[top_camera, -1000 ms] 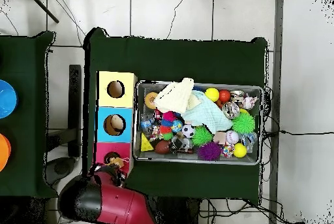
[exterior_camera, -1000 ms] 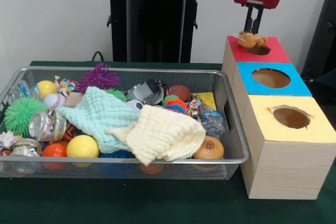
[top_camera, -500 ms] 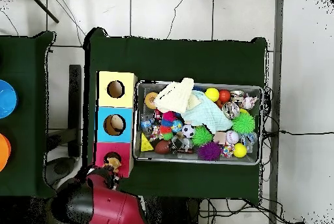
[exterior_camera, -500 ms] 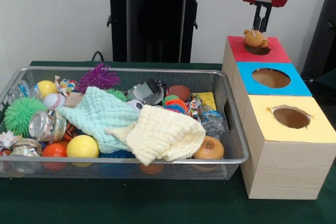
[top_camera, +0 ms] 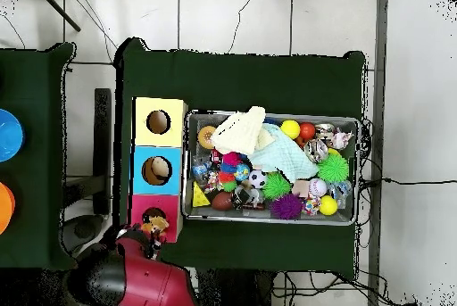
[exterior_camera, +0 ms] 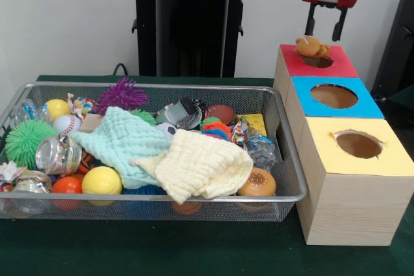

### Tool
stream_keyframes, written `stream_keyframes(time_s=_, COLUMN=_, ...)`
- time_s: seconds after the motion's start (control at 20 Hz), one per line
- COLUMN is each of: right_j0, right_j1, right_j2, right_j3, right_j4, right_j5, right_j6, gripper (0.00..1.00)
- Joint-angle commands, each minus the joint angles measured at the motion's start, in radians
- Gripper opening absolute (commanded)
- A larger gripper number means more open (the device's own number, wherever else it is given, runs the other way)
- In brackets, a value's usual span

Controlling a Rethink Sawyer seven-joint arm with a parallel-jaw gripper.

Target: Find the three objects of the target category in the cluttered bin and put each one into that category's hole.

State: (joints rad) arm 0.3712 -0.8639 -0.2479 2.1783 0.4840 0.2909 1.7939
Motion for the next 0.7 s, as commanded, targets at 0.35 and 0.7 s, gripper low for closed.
stream_keyframes(time_s=0.35, right_j0=-0.010, right_j1=0.051, right_j2=0.018, right_j3=0.005, right_j4=0.069, right_j5=0.009, right_j6=0.301, gripper=1.00)
stream_keyframes(time_s=0.7, right_j0=0.001, right_j1=0.048, right_j2=0.003, right_j3=-0.007, right_j4=0.071, right_j5=0.021, right_j6=0.298, gripper=1.00)
